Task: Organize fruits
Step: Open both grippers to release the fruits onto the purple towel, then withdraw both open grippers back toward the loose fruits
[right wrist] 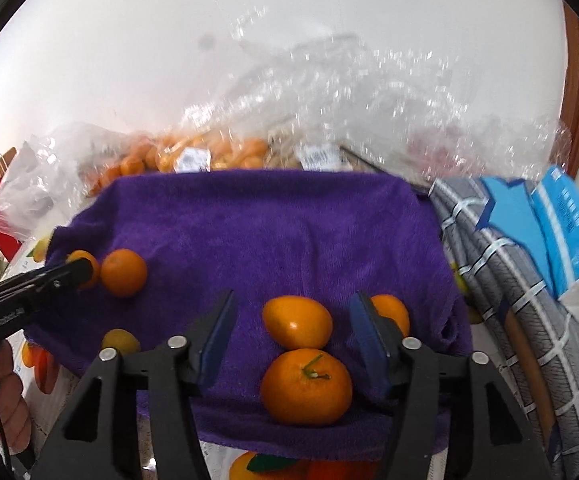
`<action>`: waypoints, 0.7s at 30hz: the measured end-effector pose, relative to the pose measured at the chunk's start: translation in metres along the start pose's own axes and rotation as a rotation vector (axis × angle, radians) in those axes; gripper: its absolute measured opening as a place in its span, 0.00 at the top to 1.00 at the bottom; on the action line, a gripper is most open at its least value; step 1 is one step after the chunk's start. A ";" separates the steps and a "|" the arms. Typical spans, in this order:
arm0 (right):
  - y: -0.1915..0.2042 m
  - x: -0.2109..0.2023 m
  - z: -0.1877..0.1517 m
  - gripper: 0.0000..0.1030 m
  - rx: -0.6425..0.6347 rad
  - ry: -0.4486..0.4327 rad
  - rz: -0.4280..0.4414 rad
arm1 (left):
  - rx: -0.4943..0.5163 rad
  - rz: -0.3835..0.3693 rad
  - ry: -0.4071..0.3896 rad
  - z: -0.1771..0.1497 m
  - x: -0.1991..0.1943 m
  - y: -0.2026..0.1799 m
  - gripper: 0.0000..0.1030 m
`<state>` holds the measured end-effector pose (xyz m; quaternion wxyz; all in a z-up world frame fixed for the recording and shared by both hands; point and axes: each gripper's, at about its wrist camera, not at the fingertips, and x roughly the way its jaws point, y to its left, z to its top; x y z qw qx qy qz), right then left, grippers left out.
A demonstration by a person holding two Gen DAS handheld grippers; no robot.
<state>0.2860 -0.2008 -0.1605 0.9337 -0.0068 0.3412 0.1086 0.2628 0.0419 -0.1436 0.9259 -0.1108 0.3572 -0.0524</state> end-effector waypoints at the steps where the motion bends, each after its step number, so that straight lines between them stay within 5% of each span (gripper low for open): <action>1: 0.002 -0.005 -0.001 0.41 -0.002 -0.007 -0.003 | -0.003 -0.005 -0.012 0.001 -0.002 0.001 0.59; 3: 0.007 -0.018 -0.004 0.41 -0.009 -0.031 -0.011 | -0.010 -0.018 -0.040 0.002 -0.008 0.002 0.51; 9: 0.016 -0.060 -0.014 0.40 0.021 -0.052 -0.035 | -0.044 -0.037 -0.081 0.003 -0.018 0.004 0.51; 13: 0.020 -0.084 -0.024 0.40 0.041 -0.073 -0.156 | -0.025 -0.006 -0.132 0.001 -0.030 -0.001 0.51; 21: 0.026 -0.109 -0.045 0.40 0.071 -0.013 -0.071 | 0.027 0.004 -0.152 -0.017 -0.069 -0.002 0.51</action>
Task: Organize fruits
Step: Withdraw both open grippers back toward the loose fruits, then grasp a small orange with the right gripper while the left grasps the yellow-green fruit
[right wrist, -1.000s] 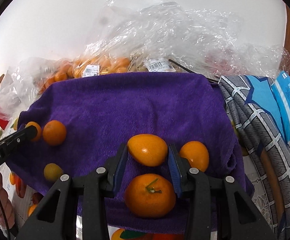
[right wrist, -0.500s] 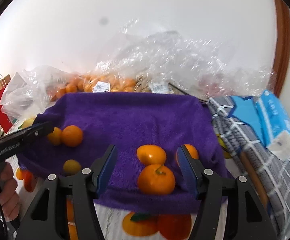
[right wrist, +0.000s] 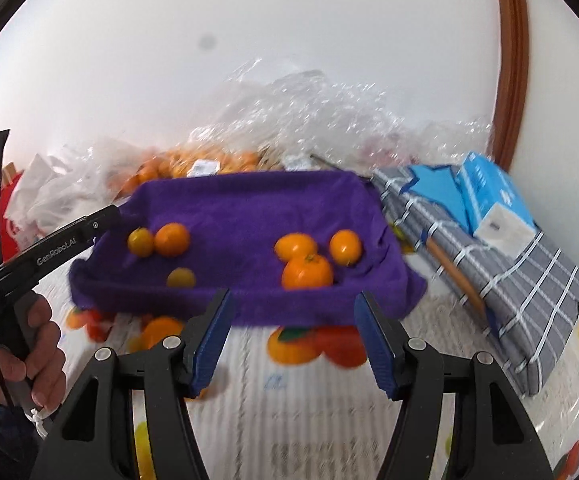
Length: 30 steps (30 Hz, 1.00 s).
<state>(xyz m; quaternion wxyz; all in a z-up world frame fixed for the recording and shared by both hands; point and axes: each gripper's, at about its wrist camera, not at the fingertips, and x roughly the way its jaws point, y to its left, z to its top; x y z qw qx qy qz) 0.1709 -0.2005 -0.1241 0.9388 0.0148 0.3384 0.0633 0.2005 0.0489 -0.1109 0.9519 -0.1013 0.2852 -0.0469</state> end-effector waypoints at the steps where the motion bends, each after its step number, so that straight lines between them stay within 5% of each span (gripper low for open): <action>1: 0.002 -0.002 -0.003 0.40 -0.002 0.000 0.009 | 0.009 0.016 0.000 -0.004 -0.005 0.002 0.51; 6: 0.015 -0.001 -0.020 0.41 -0.002 0.027 0.061 | -0.005 0.100 0.009 -0.028 -0.028 0.025 0.51; 16: 0.029 -0.004 -0.051 0.45 -0.017 0.089 0.123 | -0.068 0.048 0.074 -0.051 -0.044 0.040 0.51; 30: 0.032 -0.013 -0.052 0.52 -0.044 0.064 0.114 | -0.094 0.009 0.107 -0.052 -0.037 0.044 0.52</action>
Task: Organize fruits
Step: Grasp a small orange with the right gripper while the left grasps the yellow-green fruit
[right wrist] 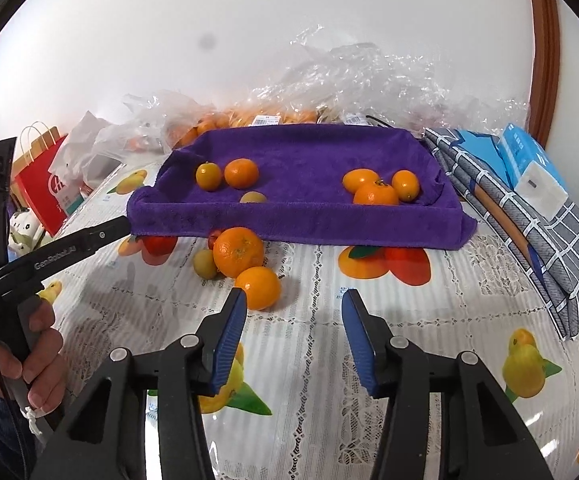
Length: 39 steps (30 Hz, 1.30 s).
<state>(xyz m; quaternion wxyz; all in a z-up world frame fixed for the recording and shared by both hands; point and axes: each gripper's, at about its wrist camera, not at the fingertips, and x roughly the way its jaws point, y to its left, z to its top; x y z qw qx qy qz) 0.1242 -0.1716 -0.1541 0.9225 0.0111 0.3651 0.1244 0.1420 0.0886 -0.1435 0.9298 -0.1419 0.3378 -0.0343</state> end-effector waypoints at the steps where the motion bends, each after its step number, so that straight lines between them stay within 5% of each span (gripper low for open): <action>1: 0.000 0.002 0.001 0.52 0.003 0.003 0.010 | 0.000 -0.002 0.000 0.000 0.000 0.000 0.52; 17: 0.022 0.055 0.007 0.59 -0.040 0.097 0.040 | -0.011 -0.032 0.019 0.004 0.006 0.001 0.52; 20: 0.021 0.061 0.006 0.67 -0.035 0.111 0.044 | -0.010 -0.030 0.012 0.004 0.005 0.002 0.52; 32: -0.007 0.032 -0.011 0.67 0.005 0.061 -0.004 | 0.028 -0.065 0.026 0.001 0.005 -0.006 0.52; 39: -0.046 0.008 -0.026 0.67 0.056 0.037 -0.074 | 0.168 -0.140 0.112 -0.009 0.013 -0.044 0.52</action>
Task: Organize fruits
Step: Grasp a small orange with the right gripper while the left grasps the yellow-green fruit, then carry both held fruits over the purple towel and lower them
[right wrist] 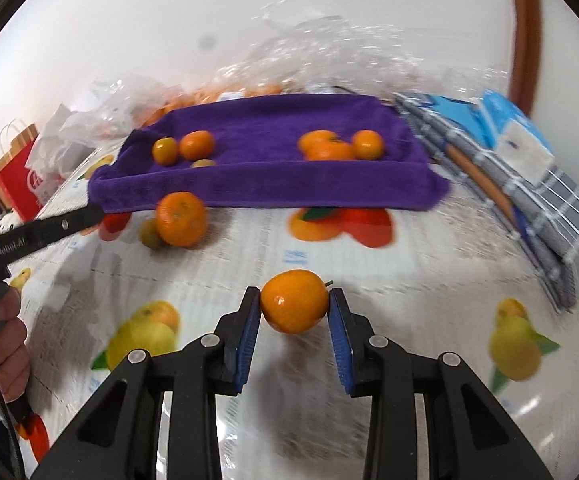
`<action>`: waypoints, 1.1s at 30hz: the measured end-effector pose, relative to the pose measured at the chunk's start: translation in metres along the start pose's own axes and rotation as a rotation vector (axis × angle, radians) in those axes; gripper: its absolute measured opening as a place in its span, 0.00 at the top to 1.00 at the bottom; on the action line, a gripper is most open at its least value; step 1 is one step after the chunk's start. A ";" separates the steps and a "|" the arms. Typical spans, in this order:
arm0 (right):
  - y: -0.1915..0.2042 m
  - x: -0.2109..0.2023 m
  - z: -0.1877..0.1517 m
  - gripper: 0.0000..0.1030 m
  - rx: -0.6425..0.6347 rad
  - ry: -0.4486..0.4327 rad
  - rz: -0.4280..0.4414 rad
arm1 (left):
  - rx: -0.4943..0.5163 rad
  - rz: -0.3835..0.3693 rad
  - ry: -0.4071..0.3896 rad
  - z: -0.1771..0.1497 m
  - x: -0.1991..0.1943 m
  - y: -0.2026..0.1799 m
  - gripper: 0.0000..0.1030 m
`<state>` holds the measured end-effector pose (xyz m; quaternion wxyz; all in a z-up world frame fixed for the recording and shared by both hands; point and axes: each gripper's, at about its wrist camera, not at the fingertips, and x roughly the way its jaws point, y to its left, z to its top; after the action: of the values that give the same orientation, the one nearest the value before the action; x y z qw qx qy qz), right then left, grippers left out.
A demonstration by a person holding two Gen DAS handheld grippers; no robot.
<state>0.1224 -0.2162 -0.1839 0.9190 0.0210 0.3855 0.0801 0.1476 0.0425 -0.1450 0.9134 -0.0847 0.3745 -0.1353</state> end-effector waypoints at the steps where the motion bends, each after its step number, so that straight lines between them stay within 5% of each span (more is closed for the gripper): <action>1: -0.006 -0.002 -0.001 0.67 0.013 0.001 -0.004 | 0.009 -0.013 0.010 -0.001 0.001 -0.005 0.52; 3: -0.017 -0.006 -0.003 0.67 0.048 -0.001 0.013 | 0.027 -0.057 0.047 -0.003 0.009 -0.015 0.52; 7: -0.026 -0.012 -0.005 0.67 0.051 -0.027 -0.022 | 0.091 0.026 0.098 -0.006 0.021 -0.032 0.52; 20: -0.036 -0.014 -0.012 0.67 0.107 -0.019 0.038 | 0.112 0.062 0.135 0.004 0.043 -0.043 0.62; 23: -0.036 -0.015 -0.013 0.67 0.105 -0.018 0.042 | 0.117 0.048 0.139 0.004 0.045 -0.046 0.76; 33: -0.038 -0.013 -0.013 0.67 0.114 -0.016 0.039 | 0.010 -0.061 0.045 0.002 0.024 -0.028 0.76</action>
<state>0.1095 -0.2562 -0.1876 0.9175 0.0814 0.3819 0.0757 0.1608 0.0089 -0.1525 0.9006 -0.0887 0.3915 -0.1667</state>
